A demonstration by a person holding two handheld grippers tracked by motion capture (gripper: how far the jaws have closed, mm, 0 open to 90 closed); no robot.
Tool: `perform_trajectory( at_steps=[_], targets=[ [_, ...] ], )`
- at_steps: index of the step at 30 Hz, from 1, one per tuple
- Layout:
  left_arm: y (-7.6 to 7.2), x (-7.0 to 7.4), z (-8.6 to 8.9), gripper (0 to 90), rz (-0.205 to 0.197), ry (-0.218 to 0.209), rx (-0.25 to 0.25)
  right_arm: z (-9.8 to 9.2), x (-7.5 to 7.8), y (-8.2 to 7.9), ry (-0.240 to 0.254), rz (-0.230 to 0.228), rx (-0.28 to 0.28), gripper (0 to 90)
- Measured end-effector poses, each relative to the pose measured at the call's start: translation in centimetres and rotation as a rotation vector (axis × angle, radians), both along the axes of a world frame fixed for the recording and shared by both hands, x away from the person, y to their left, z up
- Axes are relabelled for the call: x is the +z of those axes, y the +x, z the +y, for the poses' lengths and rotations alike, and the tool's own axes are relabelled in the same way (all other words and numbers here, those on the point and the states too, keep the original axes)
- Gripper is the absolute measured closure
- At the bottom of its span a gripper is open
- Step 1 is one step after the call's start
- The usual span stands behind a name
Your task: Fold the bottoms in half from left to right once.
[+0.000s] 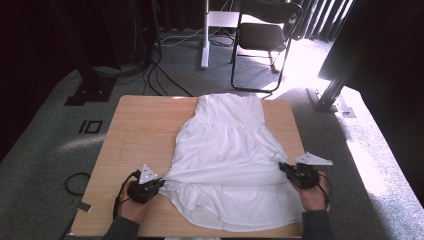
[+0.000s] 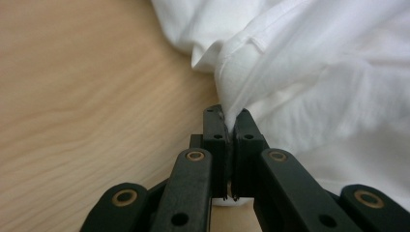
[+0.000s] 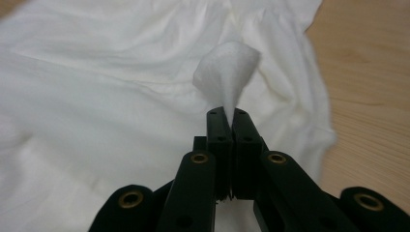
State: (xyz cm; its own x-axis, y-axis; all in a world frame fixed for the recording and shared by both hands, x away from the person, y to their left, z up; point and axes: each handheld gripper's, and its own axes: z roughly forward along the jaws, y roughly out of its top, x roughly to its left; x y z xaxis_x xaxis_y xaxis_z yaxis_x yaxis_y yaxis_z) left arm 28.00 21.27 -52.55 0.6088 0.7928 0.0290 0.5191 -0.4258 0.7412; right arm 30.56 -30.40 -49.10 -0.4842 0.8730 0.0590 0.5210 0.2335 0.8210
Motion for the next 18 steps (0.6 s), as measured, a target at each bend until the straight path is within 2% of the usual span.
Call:
perform_trajectory(
  at_steps=[1, 2, 3, 4, 5, 6, 7, 8, 10, 11, 12, 14, 16, 17, 18],
  targets=[
    [0.0, 0.0, 0.0, 88.1, 0.0, 0.0, 0.0, 0.0, 0.0, 0.0, 0.0, 0.0, 0.0, 88.5],
    [-1.3, 1.5, 0.6, 88.1, -0.048, -0.022, -0.035, -1.7, 1.1, -2.4, 0.055, -0.043, 0.017, 88.6],
    [-1.9, 2.1, 0.6, 88.1, -0.059, -0.036, -0.063, -2.3, 1.6, -3.5, 0.072, -0.063, 0.028, 88.6],
    [-2.6, 2.8, 0.5, 88.0, -0.081, -0.031, -0.089, -2.8, 1.9, -4.7, 0.079, -0.081, 0.036, 88.5],
    [-2.6, 2.8, 0.5, 87.9, -0.081, -0.031, -0.089, -3.1, 2.2, -5.8, 0.077, -0.097, 0.036, 88.5],
    [-3.8, 3.8, 0.1, 87.6, -0.102, -0.026, -0.134, -3.4, 2.5, -6.8, 0.076, -0.113, 0.035, 88.5],
    [-3.8, 3.8, 0.1, 87.1, -0.102, -0.026, -0.134, -3.4, 2.5, -6.8, 0.076, -0.113, 0.035, 88.5],
    [-4.7, 4.3, -0.4, 85.7, -0.112, -0.03, -0.167, -4.0, 2.5, -8.8, 0.052, -0.129, 0.015, 88.4],
    [-4.9, 4.3, -0.5, 78.8, -0.108, -0.031, -0.178, -4.2, 2.4, -9.4, 0.05, -0.13, 0.005, 88.4],
    [-5.2, 4.2, -0.7, 72.9, -0.11, -0.024, -0.18, -4.9, 1.8, -10.6, 0.046, -0.118, -0.02, 88.0],
    [-5.2, 4.1, -0.6, 68.6, -0.107, -0.026, -0.175, -5.2, 1.3, -11.1, 0.043, -0.111, -0.041, 87.8],
    [-5.1, 3.9, -0.1, 62.9, -0.094, -0.056, -0.168, -6.2, 0.0, -11.8, 0.046, -0.078, -0.077, 83.4],
    [-4.9, 3.8, 0.3, 57.5, -0.096, -0.056, -0.143, -7.2, -1.4, -12.3, 0.067, -0.001, -0.072, 64.5],
    [-4.9, 3.8, 0.3, 56.9, -0.096, -0.056, -0.143, -7.2, -1.4, -12.3, 0.067, -0.001, -0.072, 64.5],
    [-4.5, 3.6, 0.6, 54.7, -0.084, -0.059, -0.124, -7.8, -2.5, -12.9, 0.063, 0.039, -0.083, 53.9]
  ],
)
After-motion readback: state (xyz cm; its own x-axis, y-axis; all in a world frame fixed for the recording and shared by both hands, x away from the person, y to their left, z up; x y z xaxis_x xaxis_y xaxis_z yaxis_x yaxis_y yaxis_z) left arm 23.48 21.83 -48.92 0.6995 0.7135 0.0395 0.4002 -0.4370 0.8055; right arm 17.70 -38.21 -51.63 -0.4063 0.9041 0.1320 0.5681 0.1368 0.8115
